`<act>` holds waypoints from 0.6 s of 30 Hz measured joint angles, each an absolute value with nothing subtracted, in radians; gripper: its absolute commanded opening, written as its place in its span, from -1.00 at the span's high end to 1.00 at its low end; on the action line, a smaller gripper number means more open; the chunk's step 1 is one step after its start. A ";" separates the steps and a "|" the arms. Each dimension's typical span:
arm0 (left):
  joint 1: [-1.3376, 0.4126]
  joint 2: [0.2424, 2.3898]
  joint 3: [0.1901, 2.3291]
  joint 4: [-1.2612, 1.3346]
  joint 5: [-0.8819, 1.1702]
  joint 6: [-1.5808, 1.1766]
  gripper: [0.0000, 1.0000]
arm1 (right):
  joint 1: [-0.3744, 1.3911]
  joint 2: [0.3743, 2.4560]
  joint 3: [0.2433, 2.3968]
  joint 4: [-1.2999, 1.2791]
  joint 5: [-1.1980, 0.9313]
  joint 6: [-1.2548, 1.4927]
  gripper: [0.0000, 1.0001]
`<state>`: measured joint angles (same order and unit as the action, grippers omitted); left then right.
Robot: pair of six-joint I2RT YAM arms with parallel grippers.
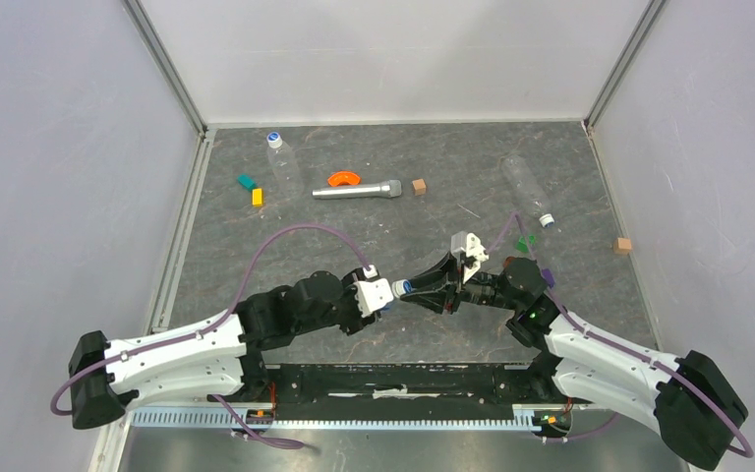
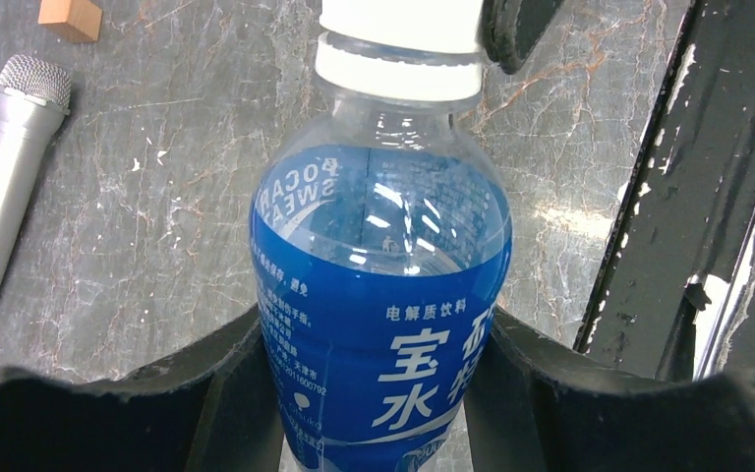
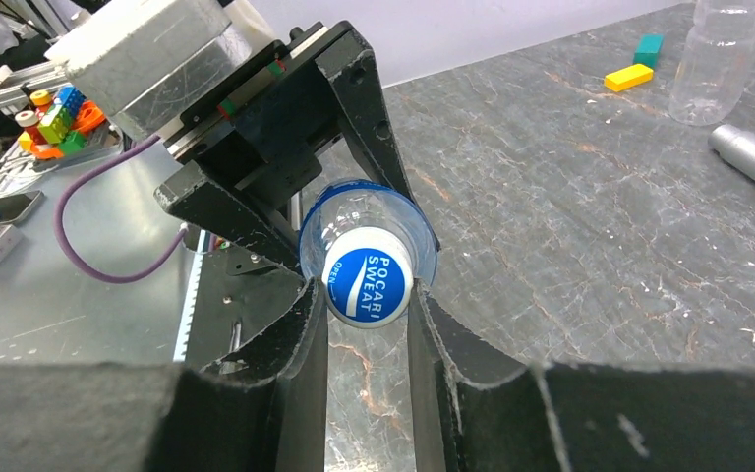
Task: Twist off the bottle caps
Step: Unscrew the bottle cap from the plastic bottle.
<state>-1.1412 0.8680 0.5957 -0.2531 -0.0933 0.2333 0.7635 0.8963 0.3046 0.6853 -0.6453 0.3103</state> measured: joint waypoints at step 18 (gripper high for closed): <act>-1.140 0.899 0.598 -0.252 -0.158 0.239 0.92 | 0.766 0.850 0.171 0.774 -0.572 0.684 -0.41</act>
